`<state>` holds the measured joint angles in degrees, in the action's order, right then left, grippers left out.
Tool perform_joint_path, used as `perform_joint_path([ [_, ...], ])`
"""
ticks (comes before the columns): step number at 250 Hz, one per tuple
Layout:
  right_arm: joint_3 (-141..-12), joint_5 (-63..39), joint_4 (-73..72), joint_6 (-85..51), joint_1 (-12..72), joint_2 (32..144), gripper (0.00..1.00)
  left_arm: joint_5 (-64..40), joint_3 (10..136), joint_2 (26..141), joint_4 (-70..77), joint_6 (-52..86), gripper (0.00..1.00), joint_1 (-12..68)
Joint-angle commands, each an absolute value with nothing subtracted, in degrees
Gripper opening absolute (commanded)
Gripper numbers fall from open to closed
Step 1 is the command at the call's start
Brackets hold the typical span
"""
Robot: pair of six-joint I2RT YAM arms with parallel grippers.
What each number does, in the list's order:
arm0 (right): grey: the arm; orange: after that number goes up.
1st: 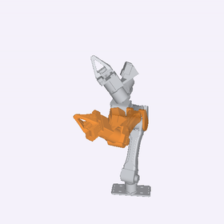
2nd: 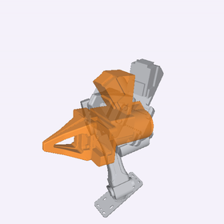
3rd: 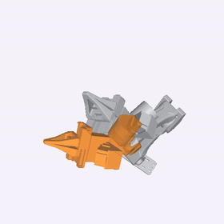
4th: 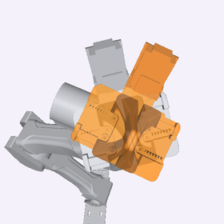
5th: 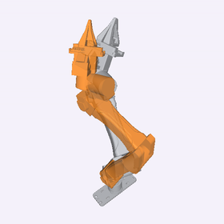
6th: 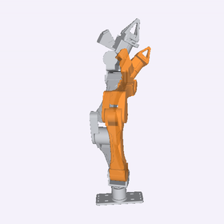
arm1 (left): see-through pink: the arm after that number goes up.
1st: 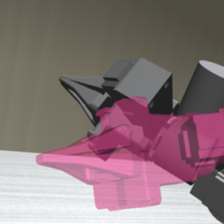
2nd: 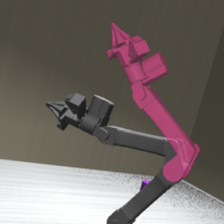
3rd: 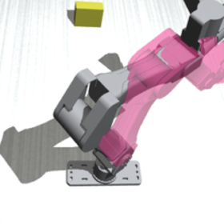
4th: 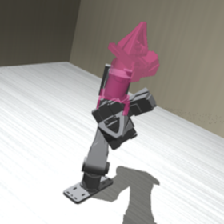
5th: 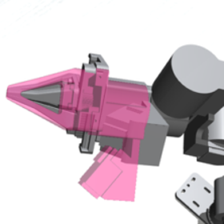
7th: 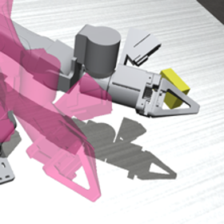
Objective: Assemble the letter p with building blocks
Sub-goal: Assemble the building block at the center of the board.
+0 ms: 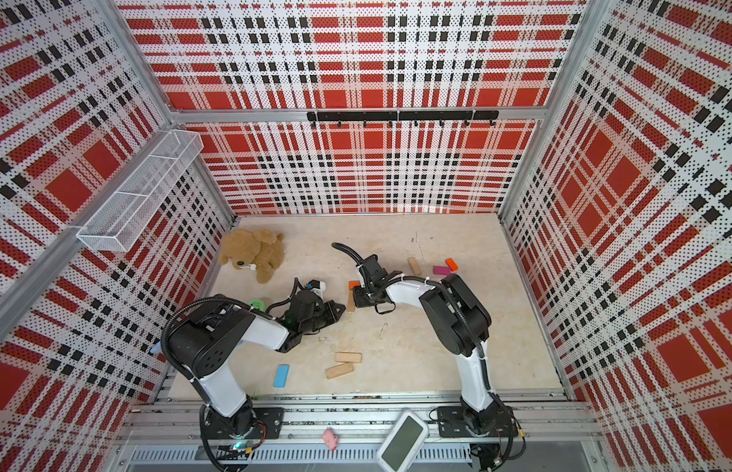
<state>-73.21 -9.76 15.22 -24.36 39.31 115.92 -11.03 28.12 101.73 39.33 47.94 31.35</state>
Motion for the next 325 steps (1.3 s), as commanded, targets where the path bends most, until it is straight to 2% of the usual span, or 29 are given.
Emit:
perform_joint_path([
  [1,-74.0,-8.8,16.3,-23.2,39.7,118.0,0.18,-9.8,26.8,103.6,28.2,47.4,0.1,32.7],
  [124,-73.5,-8.1,16.3,-23.4,39.7,117.3,0.18,-9.4,27.3,103.5,27.3,47.5,0.1,31.5],
  [190,-70.1,-8.9,13.8,-23.3,39.7,110.3,0.19,-10.3,25.6,98.5,26.4,46.8,0.1,31.3],
  [228,-68.0,-8.8,13.1,-23.3,40.7,105.1,0.21,-6.7,24.2,88.4,20.5,46.3,0.11,34.5],
  [276,-66.9,-5.2,15.5,-23.5,44.2,101.1,0.22,4.4,24.1,67.7,3.6,45.5,0.13,41.5],
  [294,-66.7,-2.6,16.9,-23.8,46.3,100.7,0.22,9.4,24.4,58.7,-5.2,45.1,0.17,43.9],
  [325,-67.2,-0.7,18.9,-25.2,49.1,101.4,0.22,14.0,25.6,43.0,-21.7,44.8,0.29,45.4],
])
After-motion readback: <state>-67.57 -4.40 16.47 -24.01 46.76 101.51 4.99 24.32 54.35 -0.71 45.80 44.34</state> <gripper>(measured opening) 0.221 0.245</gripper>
